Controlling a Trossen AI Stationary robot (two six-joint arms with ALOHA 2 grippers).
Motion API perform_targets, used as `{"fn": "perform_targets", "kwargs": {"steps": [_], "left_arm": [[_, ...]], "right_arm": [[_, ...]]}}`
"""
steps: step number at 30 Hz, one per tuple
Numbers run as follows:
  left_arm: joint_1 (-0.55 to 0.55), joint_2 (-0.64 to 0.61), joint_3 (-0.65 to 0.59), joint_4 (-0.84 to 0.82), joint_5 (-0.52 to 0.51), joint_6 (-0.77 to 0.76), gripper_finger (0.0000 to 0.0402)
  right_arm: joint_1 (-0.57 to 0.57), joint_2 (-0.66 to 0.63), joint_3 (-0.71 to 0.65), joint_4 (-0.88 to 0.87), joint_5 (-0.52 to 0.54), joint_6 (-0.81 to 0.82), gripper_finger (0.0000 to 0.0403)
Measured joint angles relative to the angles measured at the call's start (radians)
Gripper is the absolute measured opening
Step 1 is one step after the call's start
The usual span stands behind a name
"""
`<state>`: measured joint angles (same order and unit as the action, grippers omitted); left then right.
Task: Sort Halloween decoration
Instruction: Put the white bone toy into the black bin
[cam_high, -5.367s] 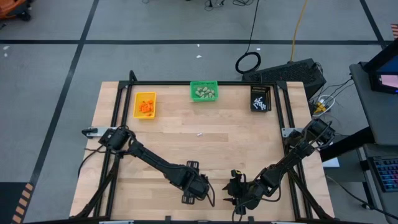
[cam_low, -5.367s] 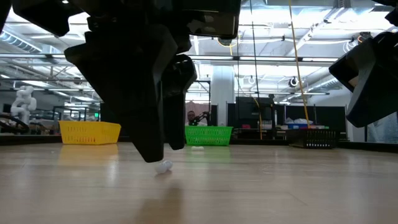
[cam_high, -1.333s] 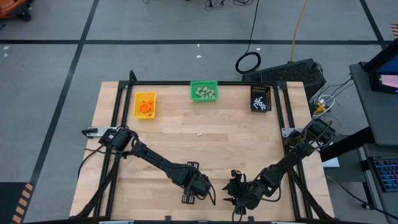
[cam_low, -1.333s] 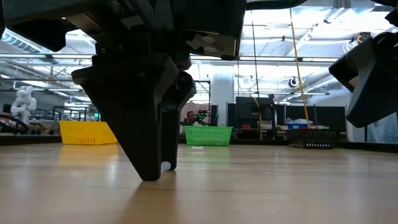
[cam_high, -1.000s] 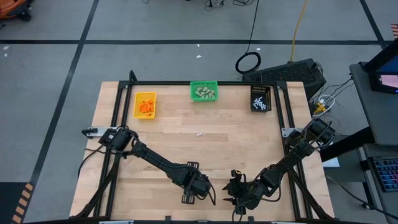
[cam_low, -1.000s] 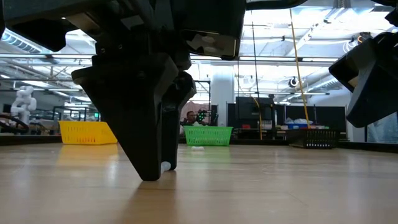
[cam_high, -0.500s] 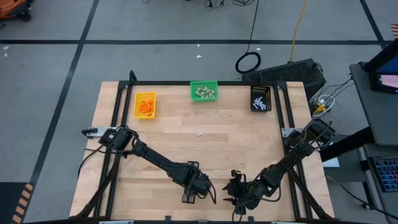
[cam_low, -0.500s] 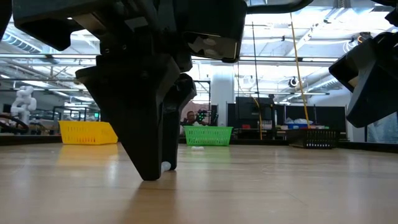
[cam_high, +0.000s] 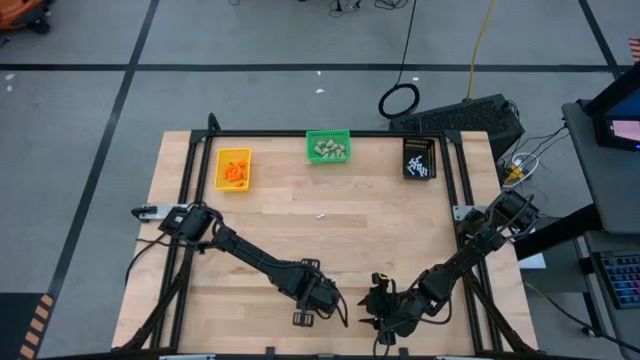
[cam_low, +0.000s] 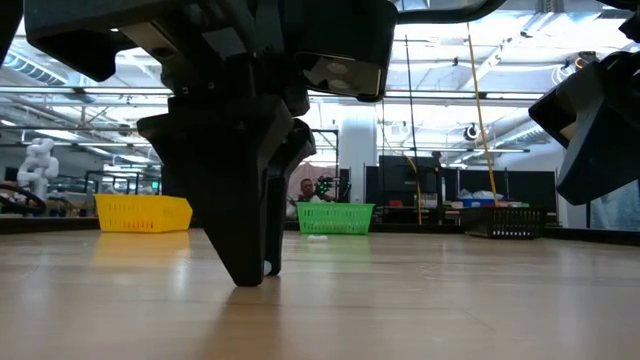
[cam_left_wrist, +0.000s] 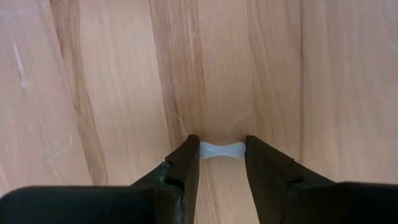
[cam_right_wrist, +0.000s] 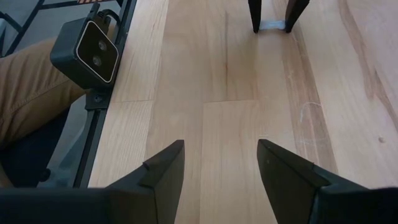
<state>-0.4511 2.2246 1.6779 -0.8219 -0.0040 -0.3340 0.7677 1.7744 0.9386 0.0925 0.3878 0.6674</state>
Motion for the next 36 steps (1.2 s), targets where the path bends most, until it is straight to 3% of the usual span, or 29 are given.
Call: {"fn": "perform_targets", "kwargs": {"steps": [23,36], "left_arm": [[-0.002,0.000,0.001,0.000,0.000,0.001,0.0113],[-0.010,-0.017,0.060,-0.065,0.001,0.010,0.0113]], "right_arm": [[0.000,0.000,0.000,0.000,0.000,0.000,0.0189],[0.000,0.000,0.000,0.000,0.000,0.000,0.0189]]}}
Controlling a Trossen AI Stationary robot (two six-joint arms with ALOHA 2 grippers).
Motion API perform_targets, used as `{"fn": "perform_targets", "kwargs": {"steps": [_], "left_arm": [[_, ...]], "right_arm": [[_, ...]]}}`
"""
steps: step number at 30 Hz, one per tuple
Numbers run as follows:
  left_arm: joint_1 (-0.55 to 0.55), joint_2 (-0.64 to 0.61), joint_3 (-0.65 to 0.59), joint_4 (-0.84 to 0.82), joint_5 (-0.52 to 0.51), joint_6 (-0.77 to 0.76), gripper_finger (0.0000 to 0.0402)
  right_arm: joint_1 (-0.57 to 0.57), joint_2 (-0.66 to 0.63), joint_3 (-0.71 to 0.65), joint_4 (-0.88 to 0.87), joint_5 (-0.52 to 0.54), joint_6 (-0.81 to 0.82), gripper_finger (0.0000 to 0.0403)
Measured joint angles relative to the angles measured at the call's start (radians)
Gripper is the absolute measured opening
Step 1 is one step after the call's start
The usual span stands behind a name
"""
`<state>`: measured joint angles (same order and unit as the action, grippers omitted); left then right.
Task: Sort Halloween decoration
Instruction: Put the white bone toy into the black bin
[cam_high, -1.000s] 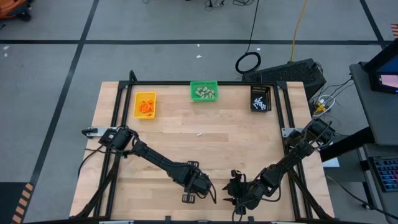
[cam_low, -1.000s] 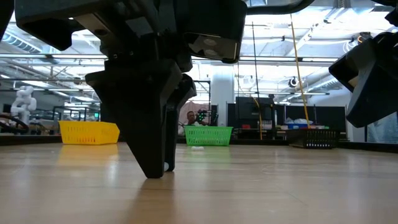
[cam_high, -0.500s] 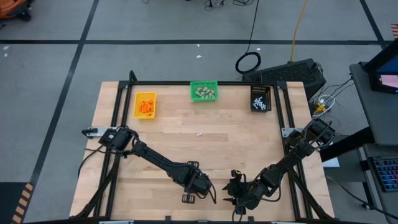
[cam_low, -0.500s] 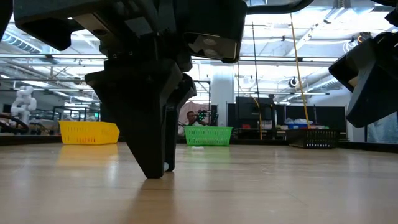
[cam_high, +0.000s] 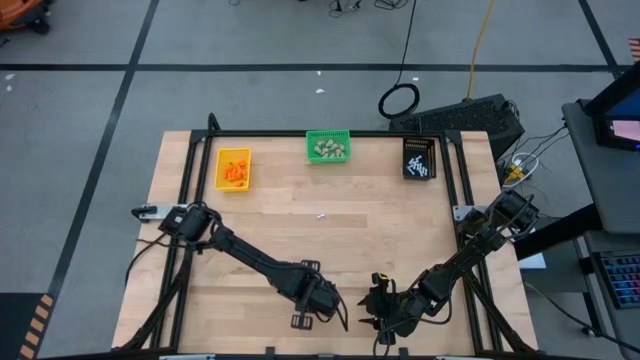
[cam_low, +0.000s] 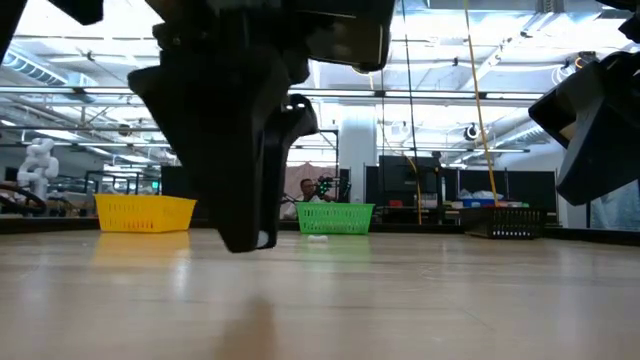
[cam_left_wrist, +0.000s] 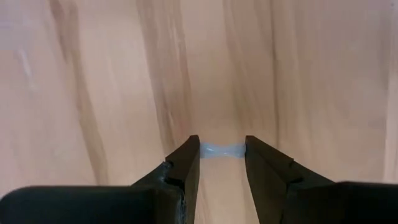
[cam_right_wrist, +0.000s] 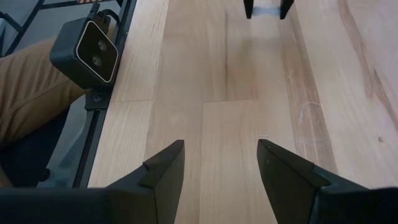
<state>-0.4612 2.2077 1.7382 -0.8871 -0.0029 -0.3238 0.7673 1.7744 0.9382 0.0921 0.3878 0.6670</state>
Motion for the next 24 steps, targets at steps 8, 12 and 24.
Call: {"fn": "perform_targets", "kwargs": {"steps": [8,12,24], "left_arm": [[-0.024,-0.101,0.000,0.005,-0.085,0.035,0.0113],[-0.037,-0.182,0.001,0.010,-0.177,0.046,0.0113],[-0.149,-0.312,0.003,0.191,-0.456,0.162,0.0113]], "right_arm": [[0.000,0.000,0.000,0.000,0.000,-0.014,0.0189],[0.000,0.000,0.000,0.001,0.001,-0.023,0.0189],[0.000,0.000,0.000,0.003,0.003,-0.027,0.0189]]}}
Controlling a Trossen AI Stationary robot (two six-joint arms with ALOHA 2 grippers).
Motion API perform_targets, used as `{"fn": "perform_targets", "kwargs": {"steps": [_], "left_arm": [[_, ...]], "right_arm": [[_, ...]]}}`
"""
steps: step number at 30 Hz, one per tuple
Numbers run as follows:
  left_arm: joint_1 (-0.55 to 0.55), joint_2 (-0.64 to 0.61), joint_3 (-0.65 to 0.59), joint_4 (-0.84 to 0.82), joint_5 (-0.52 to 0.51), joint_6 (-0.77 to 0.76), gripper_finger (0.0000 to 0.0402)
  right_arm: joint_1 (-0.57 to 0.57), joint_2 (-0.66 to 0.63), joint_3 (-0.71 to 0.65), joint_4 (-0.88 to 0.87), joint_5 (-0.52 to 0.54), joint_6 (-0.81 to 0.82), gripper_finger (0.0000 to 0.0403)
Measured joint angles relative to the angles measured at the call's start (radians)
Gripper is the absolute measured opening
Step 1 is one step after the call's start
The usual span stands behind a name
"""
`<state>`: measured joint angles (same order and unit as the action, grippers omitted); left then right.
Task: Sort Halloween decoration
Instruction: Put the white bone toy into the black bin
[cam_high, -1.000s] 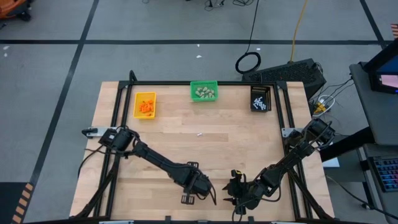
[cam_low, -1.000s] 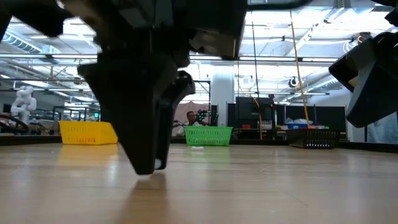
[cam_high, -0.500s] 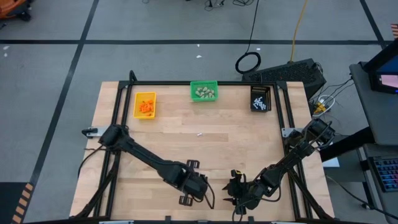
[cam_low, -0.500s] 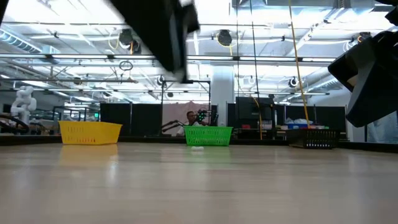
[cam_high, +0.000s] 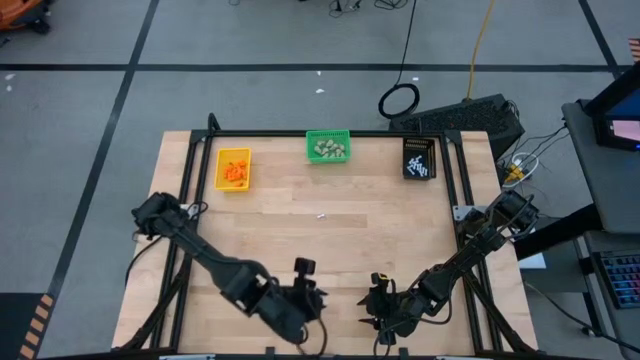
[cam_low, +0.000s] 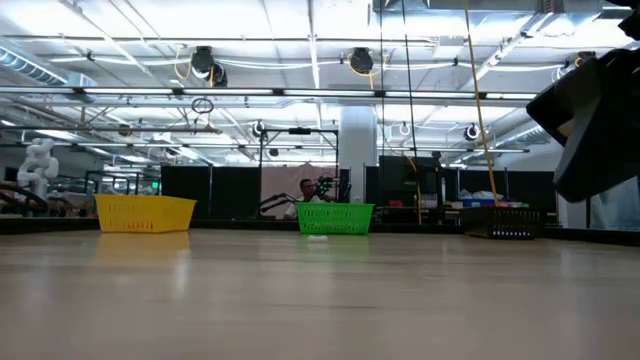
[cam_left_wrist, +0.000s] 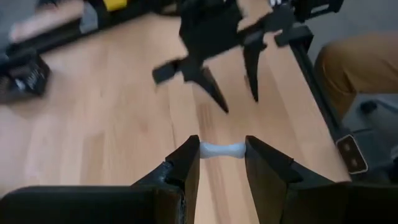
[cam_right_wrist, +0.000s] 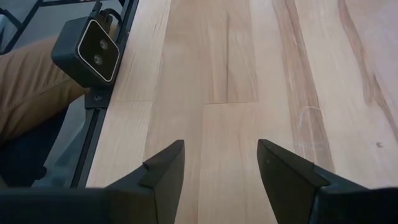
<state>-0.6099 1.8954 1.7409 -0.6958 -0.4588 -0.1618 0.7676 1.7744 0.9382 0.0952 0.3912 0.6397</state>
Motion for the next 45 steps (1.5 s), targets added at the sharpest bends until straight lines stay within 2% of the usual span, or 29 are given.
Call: {"fn": "perform_targets", "kwargs": {"steps": [3,9,11,18,23,31,35,38,43,45], "left_arm": [[-0.026,0.001,-0.005,0.066,-0.052,0.042,0.0113],[-0.041,0.002,-0.099,0.278,-0.117,0.145,0.0113],[-0.039,0.000,-0.137,0.355,-0.122,0.173,0.0113],[-0.008,0.000,-0.249,0.466,-0.125,0.199,0.0113],[0.024,0.000,-0.361,0.645,-0.117,0.216,0.0113],[0.070,0.000,-0.532,1.021,-0.038,0.333,0.0113],[0.102,-0.044,-0.594,1.174,0.013,0.411,0.0113],[0.127,-0.124,-0.634,1.211,0.075,0.453,0.0113],[0.148,-0.253,-0.721,1.216,0.218,0.432,0.0113],[0.133,-0.293,-0.770,1.192,0.222,0.415,0.0113]], "right_arm": [[0.000,0.000,0.000,0.003,0.002,0.002,0.0189],[0.000,0.000,0.000,0.006,0.011,0.020,0.0189],[0.004,0.000,0.000,0.006,0.031,0.021,0.0189],[0.022,0.000,0.000,0.005,0.083,-0.012,0.0189],[0.020,0.000,0.000,0.005,0.084,-0.023,0.0189],[0.021,0.000,0.000,0.005,0.084,-0.031,0.0189],[0.021,0.000,0.000,0.001,0.082,-0.034,0.0189],[0.021,0.001,0.000,-0.003,0.081,-0.034,0.0189],[0.021,0.001,0.000,-0.006,0.080,-0.034,0.0189],[0.021,0.001,0.000,-0.005,0.081,-0.034,0.0189]]}}
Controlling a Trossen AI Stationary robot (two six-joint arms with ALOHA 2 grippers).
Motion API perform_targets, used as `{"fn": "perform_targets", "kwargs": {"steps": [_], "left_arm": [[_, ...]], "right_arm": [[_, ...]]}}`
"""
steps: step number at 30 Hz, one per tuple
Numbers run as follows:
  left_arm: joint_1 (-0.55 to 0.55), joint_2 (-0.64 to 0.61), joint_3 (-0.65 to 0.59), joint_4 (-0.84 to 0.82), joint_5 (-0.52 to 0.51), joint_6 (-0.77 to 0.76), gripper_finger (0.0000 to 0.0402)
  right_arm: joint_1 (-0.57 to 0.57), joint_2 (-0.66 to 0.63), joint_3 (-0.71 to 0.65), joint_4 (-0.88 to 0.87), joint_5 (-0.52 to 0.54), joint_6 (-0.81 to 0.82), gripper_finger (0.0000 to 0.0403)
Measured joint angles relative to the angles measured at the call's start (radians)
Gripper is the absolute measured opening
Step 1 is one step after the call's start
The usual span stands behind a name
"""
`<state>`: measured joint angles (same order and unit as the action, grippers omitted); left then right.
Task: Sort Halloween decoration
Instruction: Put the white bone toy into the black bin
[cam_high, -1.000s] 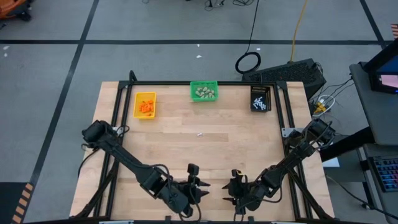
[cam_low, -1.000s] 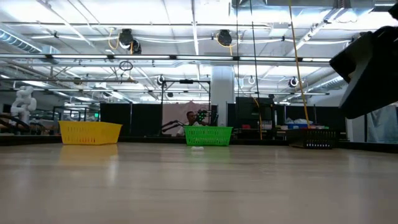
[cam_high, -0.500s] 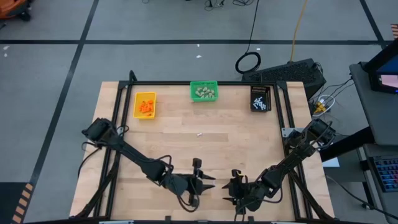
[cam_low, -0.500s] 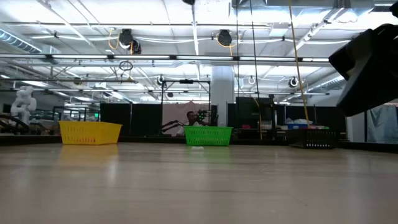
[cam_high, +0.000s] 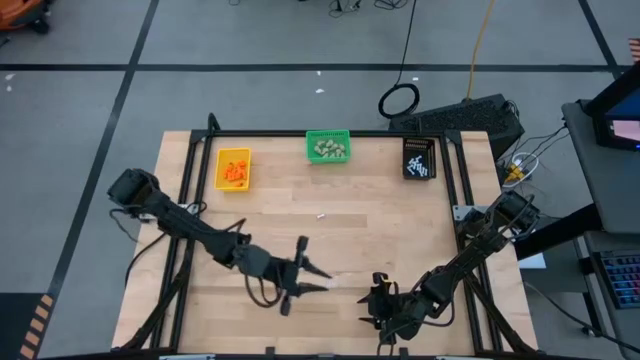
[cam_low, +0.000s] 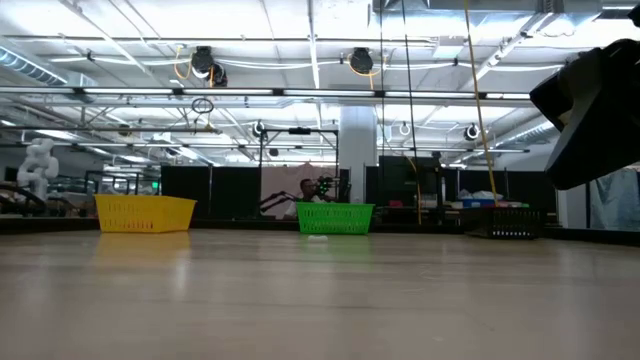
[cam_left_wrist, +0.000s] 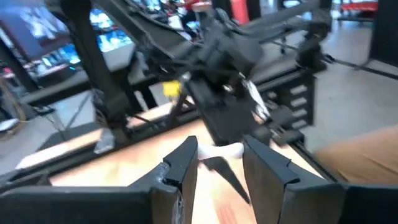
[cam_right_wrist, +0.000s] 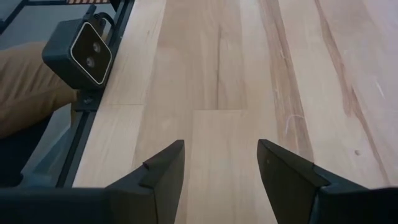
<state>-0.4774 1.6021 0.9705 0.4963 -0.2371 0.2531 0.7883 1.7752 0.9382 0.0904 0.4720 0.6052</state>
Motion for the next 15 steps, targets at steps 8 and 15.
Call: {"fn": "perform_targets", "kwargs": {"steps": [8,15], "left_arm": [[-0.029,-0.047,-0.089,0.003,-0.010,-0.028,0.0113],[-0.019,-0.047,-0.088,-0.004,-0.030,0.026,0.0113]], "right_arm": [[-0.006,0.000,0.000,0.010,0.027,-0.026,0.0189],[-0.021,0.000,0.000,0.010,0.031,-0.027,0.0189]]}}
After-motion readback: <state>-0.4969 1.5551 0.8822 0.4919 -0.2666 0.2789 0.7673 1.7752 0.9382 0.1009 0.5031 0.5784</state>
